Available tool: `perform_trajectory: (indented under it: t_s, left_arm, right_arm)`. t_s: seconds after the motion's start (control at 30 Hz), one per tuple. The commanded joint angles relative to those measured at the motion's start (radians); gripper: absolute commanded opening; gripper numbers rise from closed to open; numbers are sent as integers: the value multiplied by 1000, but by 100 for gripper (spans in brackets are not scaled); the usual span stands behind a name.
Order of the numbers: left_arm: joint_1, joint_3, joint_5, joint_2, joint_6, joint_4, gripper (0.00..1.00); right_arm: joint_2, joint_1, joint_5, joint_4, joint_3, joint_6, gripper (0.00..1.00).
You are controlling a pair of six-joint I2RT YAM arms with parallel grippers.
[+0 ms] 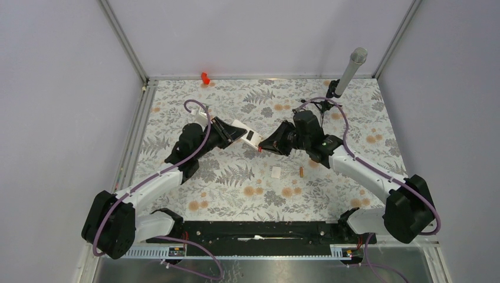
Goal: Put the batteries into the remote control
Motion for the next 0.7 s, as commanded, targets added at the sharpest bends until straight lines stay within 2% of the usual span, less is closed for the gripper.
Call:
perform_trajectory:
  t_s: [0.0,0.47,0.67]
  left_arm:
    - [-4,19,29,-8,-10,74,0]
    - [-4,-3,36,-22,-10,95,0]
    - [-4,-7,37,-29,-8,95,0]
  right_arm:
    - [15,11,23,25,40,11,12]
    - [34,12,58,30,29,55,21]
    - [44,11,59,29,31,69,28]
